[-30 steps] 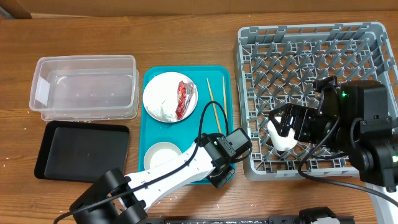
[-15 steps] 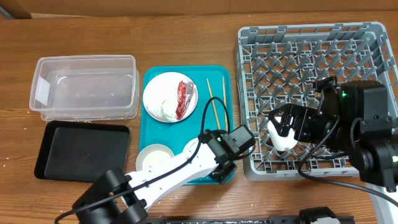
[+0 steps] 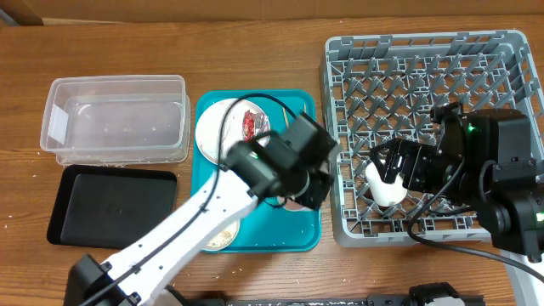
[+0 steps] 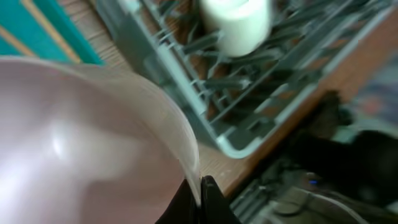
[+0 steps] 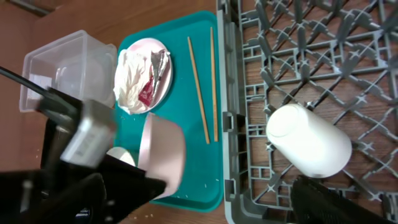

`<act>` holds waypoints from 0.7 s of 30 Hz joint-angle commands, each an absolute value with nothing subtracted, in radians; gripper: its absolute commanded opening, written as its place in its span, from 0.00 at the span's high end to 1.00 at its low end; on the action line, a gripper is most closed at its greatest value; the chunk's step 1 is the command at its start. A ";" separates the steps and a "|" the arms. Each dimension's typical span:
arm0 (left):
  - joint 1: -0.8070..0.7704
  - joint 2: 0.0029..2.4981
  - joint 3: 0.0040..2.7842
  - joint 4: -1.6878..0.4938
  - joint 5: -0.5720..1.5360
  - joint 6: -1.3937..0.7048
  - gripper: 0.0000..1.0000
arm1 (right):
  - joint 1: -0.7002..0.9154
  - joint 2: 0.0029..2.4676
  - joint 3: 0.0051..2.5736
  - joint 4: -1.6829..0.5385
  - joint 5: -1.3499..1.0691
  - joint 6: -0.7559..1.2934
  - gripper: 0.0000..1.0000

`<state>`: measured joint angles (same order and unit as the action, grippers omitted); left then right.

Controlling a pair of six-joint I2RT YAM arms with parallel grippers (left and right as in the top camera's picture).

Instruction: Sort waste into correct bins and load items into the dishwasher

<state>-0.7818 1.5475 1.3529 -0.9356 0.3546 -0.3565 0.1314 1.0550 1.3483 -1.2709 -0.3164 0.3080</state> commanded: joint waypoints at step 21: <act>-0.436 1.510 1.377 -0.529 1.060 -0.480 0.96 | 0.128 1.000 1.479 -1.311 -0.157 0.436 0.00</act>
<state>-0.4385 1.5425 1.3560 -0.5117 1.0946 -0.4408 0.1314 1.0042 1.4532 -1.3064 -0.1646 0.4408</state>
